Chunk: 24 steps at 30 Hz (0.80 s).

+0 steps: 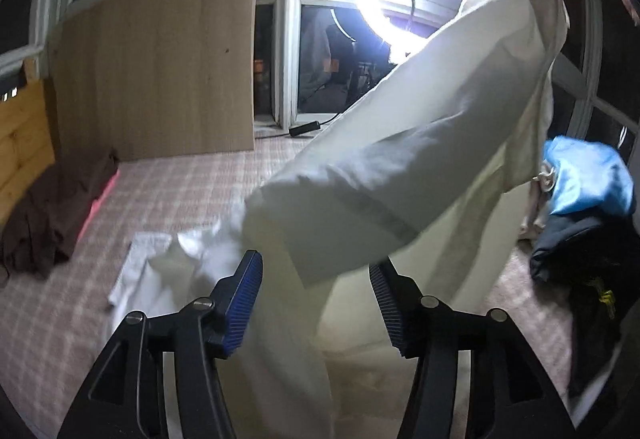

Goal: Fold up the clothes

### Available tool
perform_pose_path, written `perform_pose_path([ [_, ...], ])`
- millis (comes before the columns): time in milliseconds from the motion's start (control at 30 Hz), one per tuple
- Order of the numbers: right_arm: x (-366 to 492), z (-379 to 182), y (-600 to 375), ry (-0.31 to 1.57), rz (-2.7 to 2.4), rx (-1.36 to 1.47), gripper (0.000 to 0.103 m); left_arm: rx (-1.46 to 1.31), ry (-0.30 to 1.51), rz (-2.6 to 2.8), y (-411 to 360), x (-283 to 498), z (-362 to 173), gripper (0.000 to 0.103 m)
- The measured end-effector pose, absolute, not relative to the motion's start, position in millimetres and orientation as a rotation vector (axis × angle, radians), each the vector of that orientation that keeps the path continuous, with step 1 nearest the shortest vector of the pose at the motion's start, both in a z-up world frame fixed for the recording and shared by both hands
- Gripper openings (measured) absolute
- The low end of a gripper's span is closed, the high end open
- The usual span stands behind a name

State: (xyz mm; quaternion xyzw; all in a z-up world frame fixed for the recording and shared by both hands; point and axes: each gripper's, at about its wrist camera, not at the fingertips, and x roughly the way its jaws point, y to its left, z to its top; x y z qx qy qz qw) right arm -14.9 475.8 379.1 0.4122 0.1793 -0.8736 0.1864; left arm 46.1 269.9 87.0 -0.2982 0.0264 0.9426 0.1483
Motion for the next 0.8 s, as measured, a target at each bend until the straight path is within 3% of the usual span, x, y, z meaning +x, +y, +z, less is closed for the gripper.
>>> perform_pose_path([
  [67,-14,380,475,0.511,-2.461,1.158,0.002,-0.831,0.124,2.703,274,41,89,0.050],
  [100,-13,380,475,0.515,-2.463,1.157,0.002,-0.822,0.132,2.692,274,39,91,0.036],
  [133,-13,380,475,0.519,-2.465,1.156,0.002,-0.826,0.133,2.667,271,37,97,0.012],
  [167,-11,381,477,0.524,-2.469,1.155,0.002,-0.838,0.128,2.646,268,36,103,0.000],
  [433,7,367,503,0.437,-2.508,1.108,0.002,-0.875,0.148,2.306,203,90,251,0.000],
  [567,34,333,511,0.297,-2.456,1.112,0.002,-1.113,0.385,2.025,207,105,291,0.000],
  [700,80,279,514,0.190,-2.406,1.217,0.002,-1.268,0.496,1.834,243,61,254,0.000],
  [800,114,236,517,0.166,-2.406,1.338,0.002,-1.322,0.642,1.673,286,33,197,0.000],
])
